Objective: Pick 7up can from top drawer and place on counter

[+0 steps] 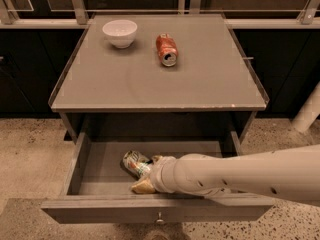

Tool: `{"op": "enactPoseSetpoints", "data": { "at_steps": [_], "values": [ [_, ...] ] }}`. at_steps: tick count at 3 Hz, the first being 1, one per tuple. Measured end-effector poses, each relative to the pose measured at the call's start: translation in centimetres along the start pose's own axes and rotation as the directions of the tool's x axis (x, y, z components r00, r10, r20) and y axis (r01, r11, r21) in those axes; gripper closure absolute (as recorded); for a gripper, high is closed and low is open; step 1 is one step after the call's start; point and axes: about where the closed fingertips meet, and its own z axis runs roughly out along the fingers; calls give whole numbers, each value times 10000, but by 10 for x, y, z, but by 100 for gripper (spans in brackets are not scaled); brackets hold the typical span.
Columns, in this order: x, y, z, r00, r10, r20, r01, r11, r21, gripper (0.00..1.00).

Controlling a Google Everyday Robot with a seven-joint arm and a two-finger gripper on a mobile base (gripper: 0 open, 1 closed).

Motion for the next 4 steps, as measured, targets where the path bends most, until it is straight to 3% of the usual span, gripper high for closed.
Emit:
{"op": "enactPoseSetpoints", "data": {
  "at_steps": [2,3,4],
  "values": [
    [0,0,0,10000,-1,0,1,10000,0,87],
    [-3,-1,-1,10000,-22,61,23,10000,-71,100],
    [1,-30,-11,9997,-168,192,171,9998,-138,100]
  ]
}}
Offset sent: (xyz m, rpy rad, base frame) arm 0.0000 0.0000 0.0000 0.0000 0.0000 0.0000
